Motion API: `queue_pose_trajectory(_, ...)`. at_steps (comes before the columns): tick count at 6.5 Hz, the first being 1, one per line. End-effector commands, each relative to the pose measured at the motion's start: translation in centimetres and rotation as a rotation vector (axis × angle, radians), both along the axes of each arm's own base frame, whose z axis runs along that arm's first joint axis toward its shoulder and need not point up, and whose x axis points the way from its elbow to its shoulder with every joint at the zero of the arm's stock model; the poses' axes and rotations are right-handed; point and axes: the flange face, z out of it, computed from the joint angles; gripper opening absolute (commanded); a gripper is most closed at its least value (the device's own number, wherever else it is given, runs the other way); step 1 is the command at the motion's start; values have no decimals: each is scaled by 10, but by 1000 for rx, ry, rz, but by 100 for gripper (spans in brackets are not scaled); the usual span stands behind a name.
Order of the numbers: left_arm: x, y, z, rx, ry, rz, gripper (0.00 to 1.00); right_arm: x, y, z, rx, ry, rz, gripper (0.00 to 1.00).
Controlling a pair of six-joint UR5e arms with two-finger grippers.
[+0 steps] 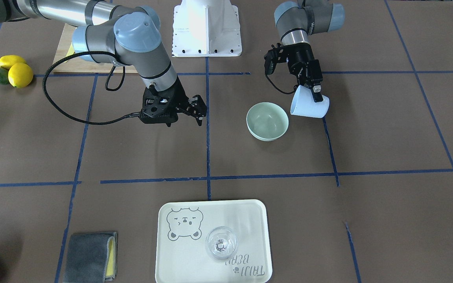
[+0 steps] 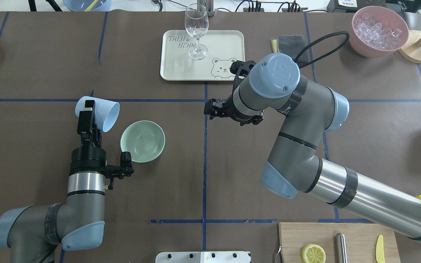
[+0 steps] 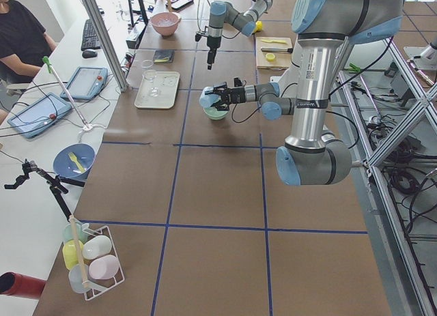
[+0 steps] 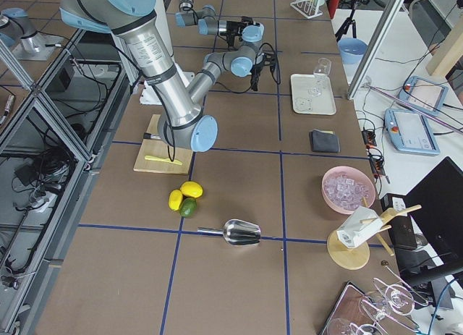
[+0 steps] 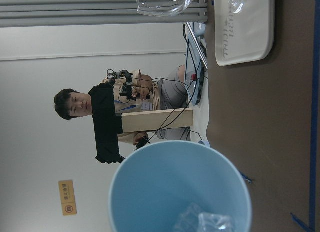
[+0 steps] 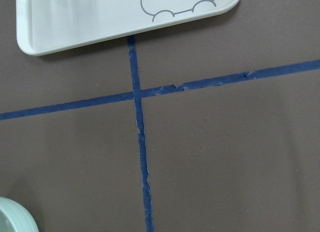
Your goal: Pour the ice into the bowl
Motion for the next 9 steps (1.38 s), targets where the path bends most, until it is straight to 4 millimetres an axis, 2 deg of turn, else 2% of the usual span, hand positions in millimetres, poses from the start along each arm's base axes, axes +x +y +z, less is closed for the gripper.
queue_pose_trajectory(1, -1, 0, -1, 7, -183, 7, 0, 1, 0, -1, 0, -2, 2, 100)
queue_pose_trajectory(3, 0, 2, -1, 1, -304, 24, 0, 1, 0, -1, -1, -3, 2, 100)
queue_pose_trajectory(9, 2, 3, 1, 1, -302, 29, 0, 1, 0, -2, -4, -5, 5, 100)
